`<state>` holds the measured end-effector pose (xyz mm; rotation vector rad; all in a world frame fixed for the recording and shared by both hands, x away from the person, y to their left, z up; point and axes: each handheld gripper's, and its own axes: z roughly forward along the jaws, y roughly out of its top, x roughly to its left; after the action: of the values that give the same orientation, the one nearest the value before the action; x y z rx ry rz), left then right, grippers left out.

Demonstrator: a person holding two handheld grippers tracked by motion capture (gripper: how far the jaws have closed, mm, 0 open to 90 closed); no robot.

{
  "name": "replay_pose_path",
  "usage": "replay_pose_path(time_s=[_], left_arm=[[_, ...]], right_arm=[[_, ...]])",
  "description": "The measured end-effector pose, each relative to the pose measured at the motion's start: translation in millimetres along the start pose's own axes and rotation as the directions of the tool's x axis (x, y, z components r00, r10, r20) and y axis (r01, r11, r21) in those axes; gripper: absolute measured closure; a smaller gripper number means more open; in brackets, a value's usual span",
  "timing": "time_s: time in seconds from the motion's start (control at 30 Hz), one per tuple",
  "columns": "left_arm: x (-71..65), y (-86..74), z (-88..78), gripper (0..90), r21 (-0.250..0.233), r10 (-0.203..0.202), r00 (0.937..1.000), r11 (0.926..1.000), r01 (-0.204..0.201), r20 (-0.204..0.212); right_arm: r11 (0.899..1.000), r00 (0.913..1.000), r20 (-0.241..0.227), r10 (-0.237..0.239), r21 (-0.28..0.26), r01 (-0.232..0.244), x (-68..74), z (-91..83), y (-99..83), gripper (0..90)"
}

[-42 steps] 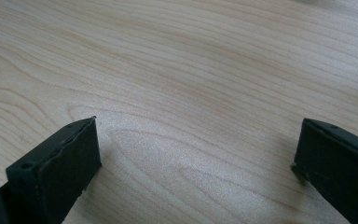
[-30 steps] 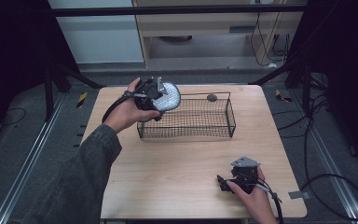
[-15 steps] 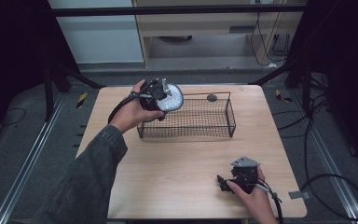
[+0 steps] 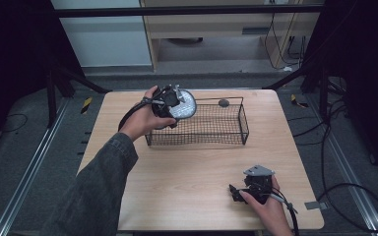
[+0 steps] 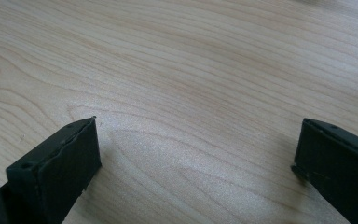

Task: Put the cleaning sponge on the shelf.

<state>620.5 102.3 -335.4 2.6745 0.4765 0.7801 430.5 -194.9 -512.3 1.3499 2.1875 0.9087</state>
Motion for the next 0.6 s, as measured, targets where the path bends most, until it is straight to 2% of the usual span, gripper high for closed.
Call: replay_pose_path(time_s=[0.2, 0.6], left_arm=[[-1.6, 1.1, 5.7, 10.0, 0.005, 0.015, 0.9999, 0.9999, -0.015, 0.003], [-1.8, 4.2, 18.1, 10.3, 0.012, 0.015, 0.9999, 0.9998, -0.015, 0.008]], right_arm=[[1.0, 1.0, 0.0, 0.002, 0.001, -0.002, 0.1, 0.0, 0.0, 0.4], [1.0, 1.0, 0.0, 0.002, 0.001, -0.002, 0.2, 0.0, 0.1, 0.4]])
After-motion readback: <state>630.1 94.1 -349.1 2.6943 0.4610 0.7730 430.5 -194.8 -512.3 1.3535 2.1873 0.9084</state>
